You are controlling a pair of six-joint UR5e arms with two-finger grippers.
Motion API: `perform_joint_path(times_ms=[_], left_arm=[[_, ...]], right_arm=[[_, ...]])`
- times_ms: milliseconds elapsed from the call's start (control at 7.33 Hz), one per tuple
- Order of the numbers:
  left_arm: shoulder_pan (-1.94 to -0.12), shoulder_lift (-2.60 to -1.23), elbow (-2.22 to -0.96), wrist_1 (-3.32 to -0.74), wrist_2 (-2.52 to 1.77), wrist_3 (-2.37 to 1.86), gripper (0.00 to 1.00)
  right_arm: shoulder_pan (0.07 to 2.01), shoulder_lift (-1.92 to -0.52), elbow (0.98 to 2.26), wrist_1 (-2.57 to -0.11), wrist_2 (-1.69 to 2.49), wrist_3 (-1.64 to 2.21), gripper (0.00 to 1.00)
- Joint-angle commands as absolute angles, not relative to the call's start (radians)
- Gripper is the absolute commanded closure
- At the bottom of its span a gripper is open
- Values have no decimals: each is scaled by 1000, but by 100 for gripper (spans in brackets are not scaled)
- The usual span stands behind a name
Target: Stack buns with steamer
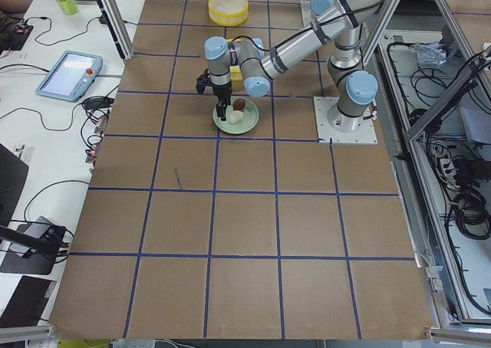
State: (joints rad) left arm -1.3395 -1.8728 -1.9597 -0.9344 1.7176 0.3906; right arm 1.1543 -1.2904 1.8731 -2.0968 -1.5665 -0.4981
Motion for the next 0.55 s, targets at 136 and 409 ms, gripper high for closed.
perform_joint_path(times_ms=[136,409], left_arm=[[-1338,-1899,-1976,-926,1732,382,34],[-1315,-1899,-1999,-927,1732,371,60]], right_arm=[[1140,-1240,1891,-2134,-1574,-515,32],[1140,-1226,1891,-2135,-1577,-515,48]])
